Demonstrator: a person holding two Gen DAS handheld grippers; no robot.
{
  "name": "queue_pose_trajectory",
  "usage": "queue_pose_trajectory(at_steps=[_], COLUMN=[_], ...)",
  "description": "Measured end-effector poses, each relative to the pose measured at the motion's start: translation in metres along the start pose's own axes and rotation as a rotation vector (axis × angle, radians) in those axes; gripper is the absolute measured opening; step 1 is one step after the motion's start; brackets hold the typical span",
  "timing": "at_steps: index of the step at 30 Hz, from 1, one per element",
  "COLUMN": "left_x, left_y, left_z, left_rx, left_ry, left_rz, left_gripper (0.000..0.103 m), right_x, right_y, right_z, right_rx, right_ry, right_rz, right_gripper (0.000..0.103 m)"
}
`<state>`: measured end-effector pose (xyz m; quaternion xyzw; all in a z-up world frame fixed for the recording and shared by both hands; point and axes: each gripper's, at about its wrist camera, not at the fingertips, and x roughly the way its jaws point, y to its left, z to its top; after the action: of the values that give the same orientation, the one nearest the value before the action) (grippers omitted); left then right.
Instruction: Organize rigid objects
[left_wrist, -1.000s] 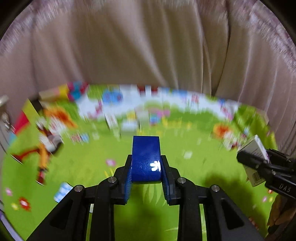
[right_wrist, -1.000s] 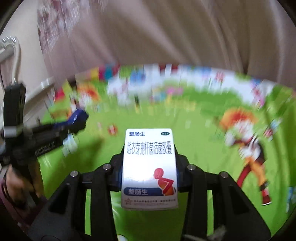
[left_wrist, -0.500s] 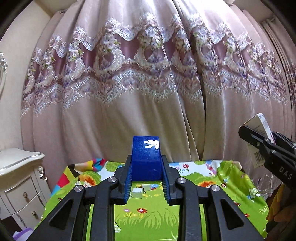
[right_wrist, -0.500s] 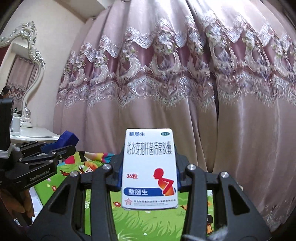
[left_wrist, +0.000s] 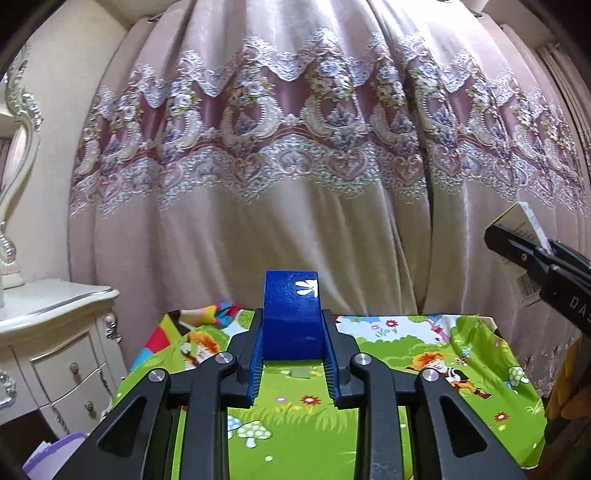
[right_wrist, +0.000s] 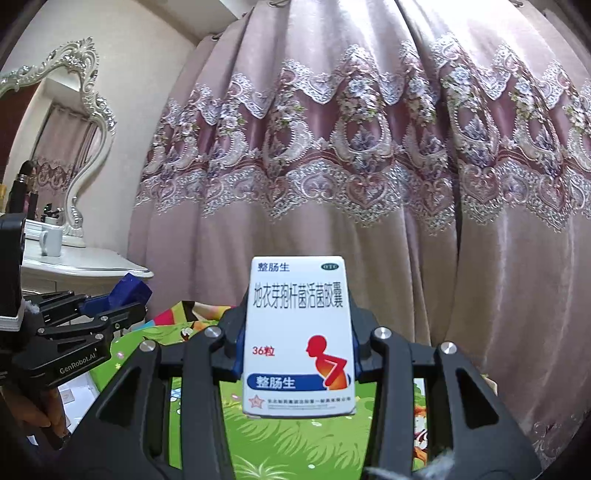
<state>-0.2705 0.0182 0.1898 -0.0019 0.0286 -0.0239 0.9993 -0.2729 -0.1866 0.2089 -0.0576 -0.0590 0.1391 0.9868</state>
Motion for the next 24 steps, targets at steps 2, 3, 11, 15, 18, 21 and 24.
queue_pose_trajectory(at_steps=[2, 3, 11, 15, 18, 21, 24], left_x=[-0.004, -0.006, -0.020, -0.032, -0.042, -0.052, -0.060], left_y=[0.009, 0.012, 0.046, 0.063, 0.074, 0.085, 0.097], left_z=[-0.003, -0.004, -0.017, -0.021, -0.022, -0.023, -0.028], left_rx=[-0.009, -0.014, -0.057, -0.079, -0.091, -0.104, -0.116], left_ry=[-0.003, -0.003, 0.024, 0.026, 0.015, 0.007, 0.011], left_rz=[0.022, 0.029, 0.103, 0.144, 0.177, 0.208, 0.236], left_gripper=[0.029, 0.029, 0.029, 0.029, 0.029, 0.029, 0.029], right_x=[0.000, -0.001, 0.005, 0.010, 0.010, 0.010, 0.014], right_y=[0.006, 0.010, 0.049, 0.071, 0.085, 0.097, 0.111], right_z=[0.002, 0.003, 0.004, 0.004, 0.003, 0.003, 0.002], right_rx=[-0.012, -0.020, -0.066, -0.084, -0.095, -0.106, -0.110], right_ry=[-0.006, -0.009, 0.009, 0.017, 0.016, 0.017, 0.040], right_rz=[0.014, 0.022, 0.140, 0.206, 0.244, 0.279, 0.336], right_gripper=[0.045, 0.045, 0.045, 0.045, 0.045, 0.045, 0.045])
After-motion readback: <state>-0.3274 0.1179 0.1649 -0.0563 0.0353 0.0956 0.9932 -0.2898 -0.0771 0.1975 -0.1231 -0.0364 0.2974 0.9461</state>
